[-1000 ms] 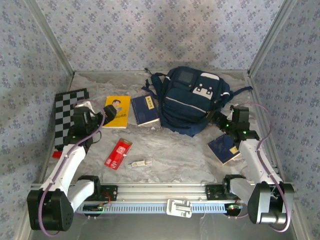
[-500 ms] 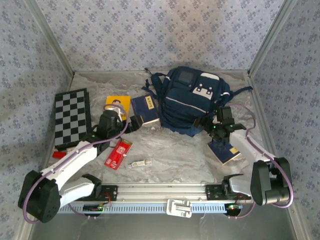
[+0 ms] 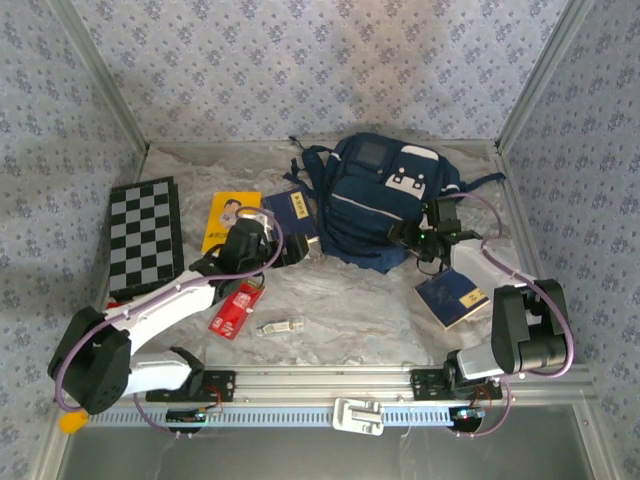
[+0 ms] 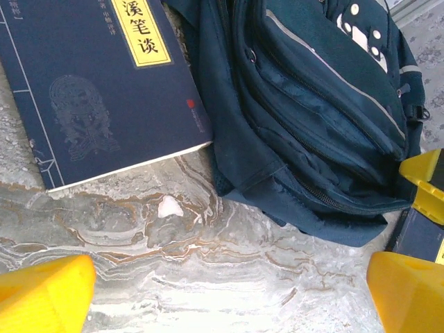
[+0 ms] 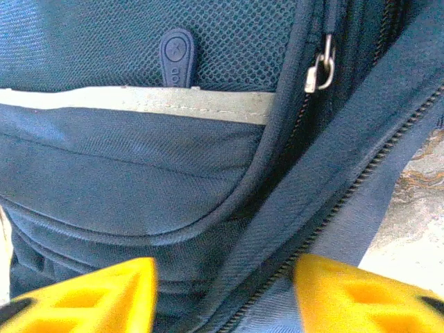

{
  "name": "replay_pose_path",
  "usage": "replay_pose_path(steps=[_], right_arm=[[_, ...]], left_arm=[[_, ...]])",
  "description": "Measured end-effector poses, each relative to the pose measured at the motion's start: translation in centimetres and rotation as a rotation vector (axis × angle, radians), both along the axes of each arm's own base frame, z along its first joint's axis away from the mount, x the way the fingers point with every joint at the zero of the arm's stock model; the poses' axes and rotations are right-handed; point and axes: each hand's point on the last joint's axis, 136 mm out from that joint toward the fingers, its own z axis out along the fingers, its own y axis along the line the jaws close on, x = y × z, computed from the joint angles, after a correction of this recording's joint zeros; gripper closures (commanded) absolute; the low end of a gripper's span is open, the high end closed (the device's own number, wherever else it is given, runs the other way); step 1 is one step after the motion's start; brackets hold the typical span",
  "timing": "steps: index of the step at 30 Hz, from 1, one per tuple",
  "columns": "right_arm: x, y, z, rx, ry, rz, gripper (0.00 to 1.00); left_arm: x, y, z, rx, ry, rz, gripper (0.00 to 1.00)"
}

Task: Pack the student bag
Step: Move the student bag to the center of the table.

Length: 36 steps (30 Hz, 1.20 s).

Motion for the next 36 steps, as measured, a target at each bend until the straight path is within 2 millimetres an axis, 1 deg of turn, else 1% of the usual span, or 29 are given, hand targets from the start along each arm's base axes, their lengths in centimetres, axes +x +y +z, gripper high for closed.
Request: replay_pose_path(steps=[3, 4, 8, 11, 12, 13, 14, 16, 18, 20, 23, 24, 26, 29, 31, 33, 36], right_arm=[[-0.1, 0.2, -0.1, 0.006, 0.001, -0.004, 0.77], [-0.2, 0.5, -0.2, 0.008, 0.001, 0.0, 0.81], [-1.2, 2.0, -0.4, 0.009, -0.001, 0.022, 0.83], [-2.6, 3.6, 0.0, 0.007, -0.014, 0.039, 0.82], [-3.2, 4.2, 0.1, 0.007, -0.021, 0.047, 0.81], [-3.9, 4.9, 0.3, 0.01, -0.027, 0.057, 0.77], [-4.4, 5.3, 0.4, 0.012, -0.031, 0.063, 0.7], [-5.5, 6.3, 0.7, 0.021, -0.043, 0.08, 0.6], [-6.0, 7.0, 1.3, 0.032, -0.057, 0.087, 0.5], [-6.1, 6.9, 2.0, 0.032, -0.08, 0.088, 0.42], [-6.0, 5.8, 3.0, 0.021, -0.091, 0.068, 0.34], [-5.8, 5.0, 3.5, 0.015, -0.095, 0.056, 0.32], [-5.2, 3.3, 4.5, 0.007, -0.103, 0.02, 0.26], [-4.0, 0.2, 5.6, 0.0, -0.105, -0.041, 0.19], [-3.5, -2.1, 5.6, -0.011, -0.087, -0.084, 0.17], [-3.0, -4.1, 5.1, -0.019, -0.056, -0.121, 0.17], [-2.2, -6.1, 3.7, -0.025, -0.006, -0.152, 0.16]], left_arm=[[0.2, -0.1, 0.0, 0.005, 0.0, -0.002, 0.0], [0.2, -0.2, 0.1, 0.006, -0.003, -0.004, 0.0], [0.5, -0.4, 0.6, 0.014, -0.009, -0.011, 0.0], [0.8, -0.6, 1.1, 0.016, -0.021, -0.018, 0.0], [0.9, -0.7, 1.3, 0.016, -0.025, -0.02, 0.0], [1.0, -0.8, 1.4, 0.014, -0.026, -0.023, 0.0], [1.1, -0.9, 1.4, 0.016, -0.025, -0.024, 0.0], [1.1, -1.0, 1.3, 0.018, -0.021, -0.028, 0.0], [1.2, -1.1, 1.1, 0.019, -0.014, -0.032, 0.0], [1.2, -1.3, 1.0, 0.016, -0.007, -0.035, 0.0], [1.0, -1.4, 0.9, 0.006, 0.006, -0.039, 0.0], [1.0, -1.5, 0.9, 0.0, 0.01, -0.04, 0.0], [0.9, -1.6, 0.9, -0.009, 0.02, -0.039, 0.0], [0.6, -2.3, 0.9, -0.021, 0.033, -0.048, 0.0], [0.4, -3.1, 0.8, -0.032, 0.047, -0.059, 0.0], [0.1, -4.0, 0.7, -0.043, 0.057, -0.071, 0.0], [-0.5, -5.7, 0.6, -0.061, 0.066, -0.098, 0.0]])
